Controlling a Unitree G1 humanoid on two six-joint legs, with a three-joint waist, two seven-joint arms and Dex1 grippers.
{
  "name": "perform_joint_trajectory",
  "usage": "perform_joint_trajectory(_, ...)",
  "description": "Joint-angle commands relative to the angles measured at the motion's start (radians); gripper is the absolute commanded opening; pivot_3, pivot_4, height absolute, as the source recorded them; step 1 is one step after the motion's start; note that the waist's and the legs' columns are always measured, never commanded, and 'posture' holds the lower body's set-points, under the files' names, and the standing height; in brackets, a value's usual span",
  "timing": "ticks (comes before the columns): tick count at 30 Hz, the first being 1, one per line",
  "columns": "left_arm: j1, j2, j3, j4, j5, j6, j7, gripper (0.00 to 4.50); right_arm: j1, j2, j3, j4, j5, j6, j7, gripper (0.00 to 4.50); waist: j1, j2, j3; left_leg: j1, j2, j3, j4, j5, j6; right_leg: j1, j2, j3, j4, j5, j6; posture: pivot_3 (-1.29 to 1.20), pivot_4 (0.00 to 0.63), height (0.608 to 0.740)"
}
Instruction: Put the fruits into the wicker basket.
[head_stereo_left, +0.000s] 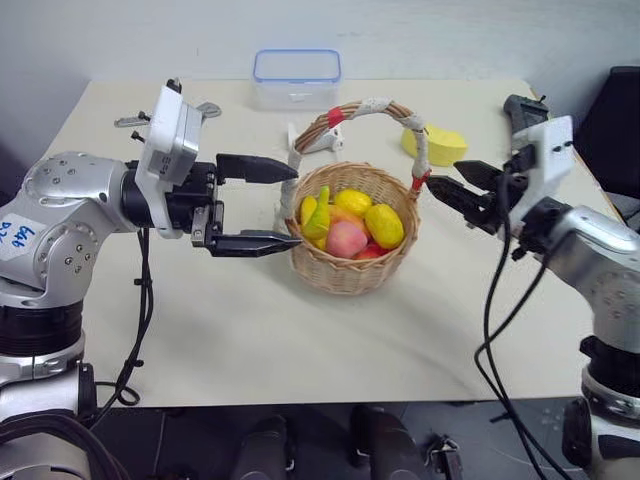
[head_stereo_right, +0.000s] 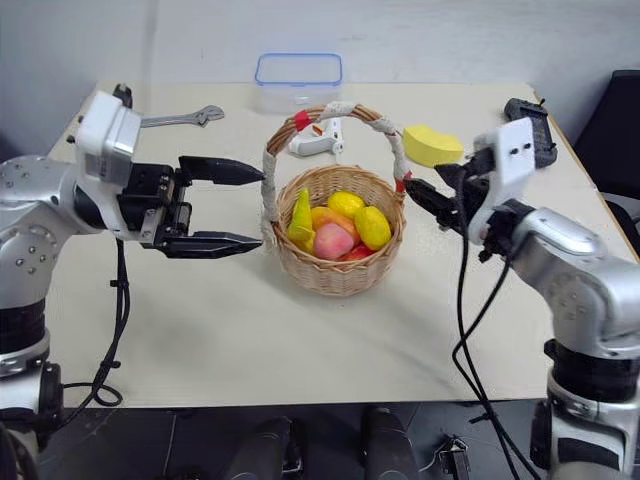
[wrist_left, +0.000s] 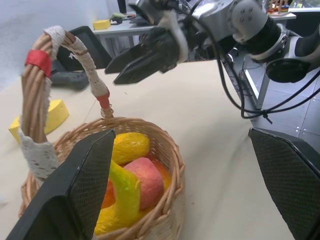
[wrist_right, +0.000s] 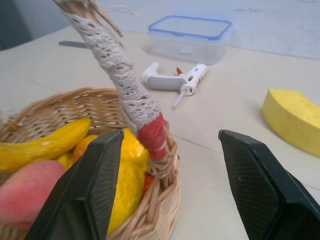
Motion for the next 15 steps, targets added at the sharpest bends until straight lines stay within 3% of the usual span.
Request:
perform_joint_trajectory(1, -0.025, 0.000, 0.008, -0.005, 0.004, -0.019, -0.001, 4.50, -0.037, 0.042, 0.079, 0.088, -0.112, -0.122, 0.013, 3.12, 0.001, 0.000, 0.000, 0.000, 0.000, 0.000, 0.000, 0.000, 0.000, 0.000, 0.000, 0.000, 0.000, 0.000, 0.000, 0.00, 0.150, 0.740)
perform_joint_trajectory(3, -0.026, 0.000, 0.011, -0.007, 0.002, -0.019, 0.002, 4.50, -0.052, 0.075, 0.082, 0.153, -0.151, -0.158, -0.007, 3.12, 0.001, 0.000, 0.000, -0.001, 0.000, 0.000, 0.000, 0.000, 0.000, 0.000, 0.000, 0.000, 0.000, 0.000, 0.000, 0.00, 0.150, 0.740)
perform_joint_trajectory(6, -0.023, 0.001, 0.016, -0.010, -0.001, -0.019, 0.007, 4.50, -0.060, 0.107, 0.066, 0.186, -0.167, -0.189, -0.006, 2.56, 0.007, 0.000, 0.000, -0.001, 0.000, -0.001, 0.000, 0.000, 0.000, 0.000, -0.001, -0.001, 0.000, 0.000, 0.000, 0.00, 0.150, 0.740)
perform_joint_trajectory(13, -0.014, -0.011, 0.016, -0.015, -0.001, -0.027, 0.020, 4.50, -0.037, 0.122, 0.058, 0.160, -0.170, -0.206, 0.031, 0.26, 0.002, 0.000, 0.000, -0.001, 0.000, -0.001, 0.000, 0.000, 0.000, 0.000, 0.000, -0.001, 0.000, 0.000, 0.000, 0.00, 0.150, 0.740)
perform_joint_trajectory(15, -0.018, -0.020, 0.013, -0.013, -0.002, -0.028, 0.023, 4.50, -0.035, 0.119, 0.042, 0.149, -0.172, -0.209, 0.031, 0.23, 0.002, 0.000, 0.000, -0.001, 0.000, -0.001, 0.000, 0.000, 0.000, 0.000, 0.000, -0.001, 0.000, 0.000, 0.000, 0.00, 0.150, 0.740)
